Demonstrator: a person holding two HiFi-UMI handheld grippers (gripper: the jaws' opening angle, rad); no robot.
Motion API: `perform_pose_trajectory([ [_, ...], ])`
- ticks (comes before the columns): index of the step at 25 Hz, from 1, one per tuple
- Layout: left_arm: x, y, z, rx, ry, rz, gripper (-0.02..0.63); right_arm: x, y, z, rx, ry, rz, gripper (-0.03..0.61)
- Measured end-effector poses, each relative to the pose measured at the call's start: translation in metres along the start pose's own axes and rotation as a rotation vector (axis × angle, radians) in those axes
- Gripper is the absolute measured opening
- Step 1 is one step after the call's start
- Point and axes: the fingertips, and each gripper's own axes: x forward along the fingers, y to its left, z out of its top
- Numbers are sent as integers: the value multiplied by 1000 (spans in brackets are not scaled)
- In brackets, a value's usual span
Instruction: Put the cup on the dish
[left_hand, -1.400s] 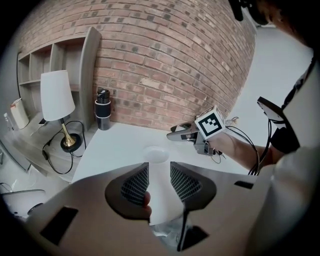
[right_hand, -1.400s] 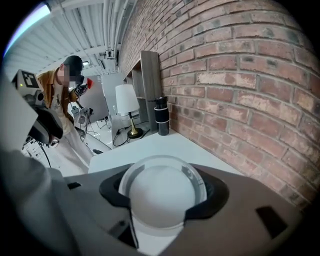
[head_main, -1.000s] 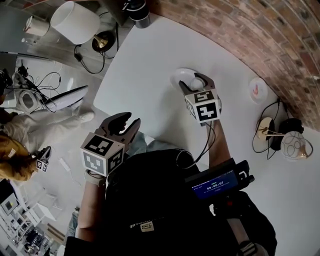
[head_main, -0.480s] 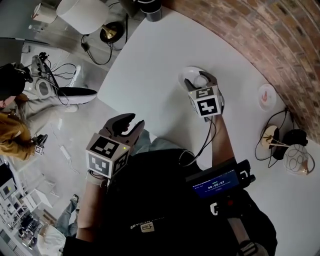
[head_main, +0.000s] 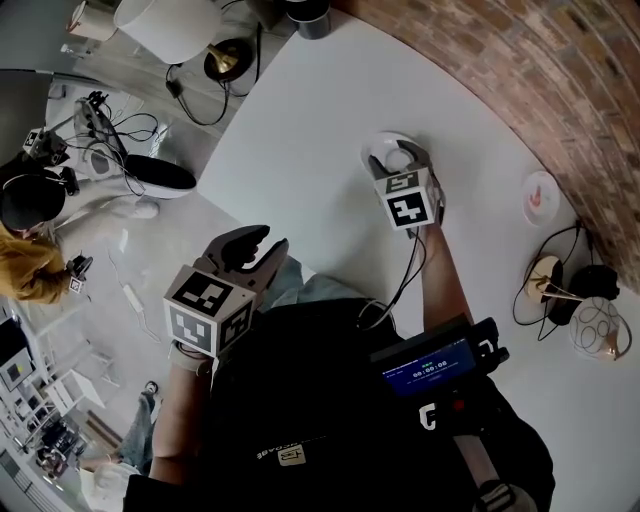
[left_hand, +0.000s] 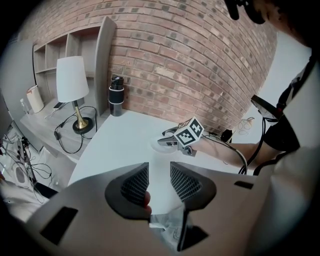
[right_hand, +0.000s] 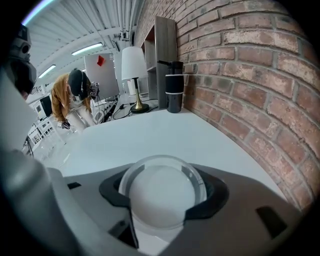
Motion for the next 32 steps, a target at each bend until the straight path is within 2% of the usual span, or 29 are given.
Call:
perform_pose_trajectory([
  [19, 6, 2, -6, -22, 26, -3, 138, 28, -5, -20, -3, 16, -27, 259],
  [32, 9, 1, -12, -35, 34, 1, 137, 32, -8, -15, -22, -16, -47, 259],
])
